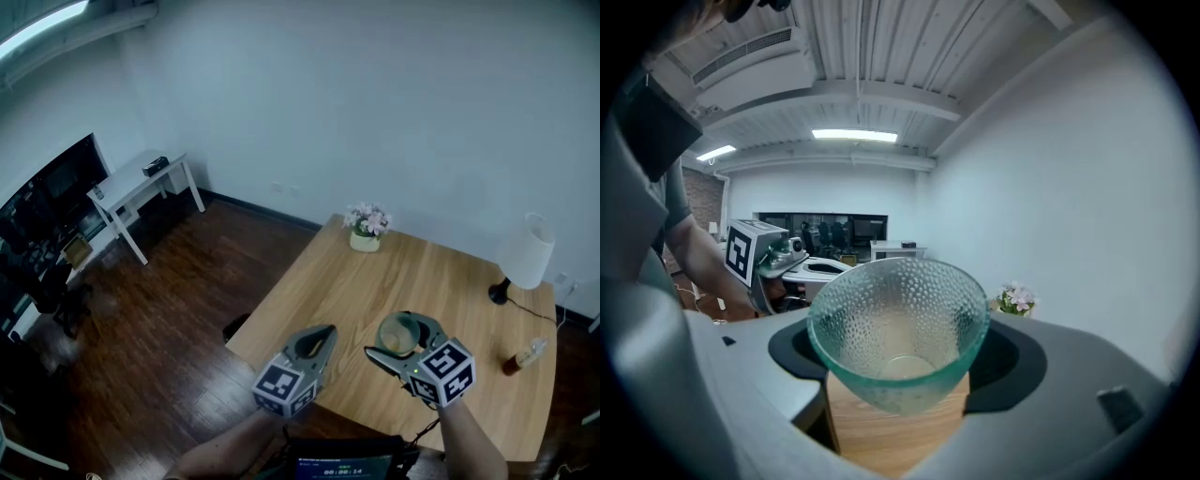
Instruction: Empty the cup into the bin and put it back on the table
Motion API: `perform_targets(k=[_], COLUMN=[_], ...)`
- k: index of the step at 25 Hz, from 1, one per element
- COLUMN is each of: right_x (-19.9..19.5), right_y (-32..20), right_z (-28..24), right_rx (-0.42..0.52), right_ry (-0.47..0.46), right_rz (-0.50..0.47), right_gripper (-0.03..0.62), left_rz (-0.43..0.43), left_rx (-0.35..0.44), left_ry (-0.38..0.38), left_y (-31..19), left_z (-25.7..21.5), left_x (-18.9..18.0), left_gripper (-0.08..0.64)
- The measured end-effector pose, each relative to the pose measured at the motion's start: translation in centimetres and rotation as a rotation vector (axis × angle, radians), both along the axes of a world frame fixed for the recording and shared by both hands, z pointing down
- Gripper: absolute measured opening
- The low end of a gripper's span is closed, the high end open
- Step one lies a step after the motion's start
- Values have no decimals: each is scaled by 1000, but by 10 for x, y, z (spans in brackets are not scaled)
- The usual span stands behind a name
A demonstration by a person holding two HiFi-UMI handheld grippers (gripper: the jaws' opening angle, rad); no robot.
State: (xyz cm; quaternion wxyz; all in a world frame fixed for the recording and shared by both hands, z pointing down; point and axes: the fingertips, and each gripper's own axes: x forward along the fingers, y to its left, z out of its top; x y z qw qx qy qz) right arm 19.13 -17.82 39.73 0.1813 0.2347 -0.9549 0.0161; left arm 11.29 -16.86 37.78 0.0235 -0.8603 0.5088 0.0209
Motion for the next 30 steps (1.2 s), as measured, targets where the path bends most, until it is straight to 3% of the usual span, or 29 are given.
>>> perform_targets(k=[8, 16, 22, 30], right_x=[-39, -109, -179, -290], right_y=[0, 7, 13, 7], right_z=[-2, -6, 1, 13], right_rx=[-8, -13, -25, -52], right_ry=[17, 33, 58, 77], right_rz=[-131, -218, -237, -232], right_gripper=[399, 397, 397, 397], left_rz=[-151, -244, -263, -310], left_rx=[-1, 31, 53, 98], left_ry=[-14, -1, 9, -2], left_y=[19, 34, 45, 46], left_z=[4, -6, -6, -6], left_x=[-48, -109, -178, -303], left_gripper=[-8, -8, -8, -8])
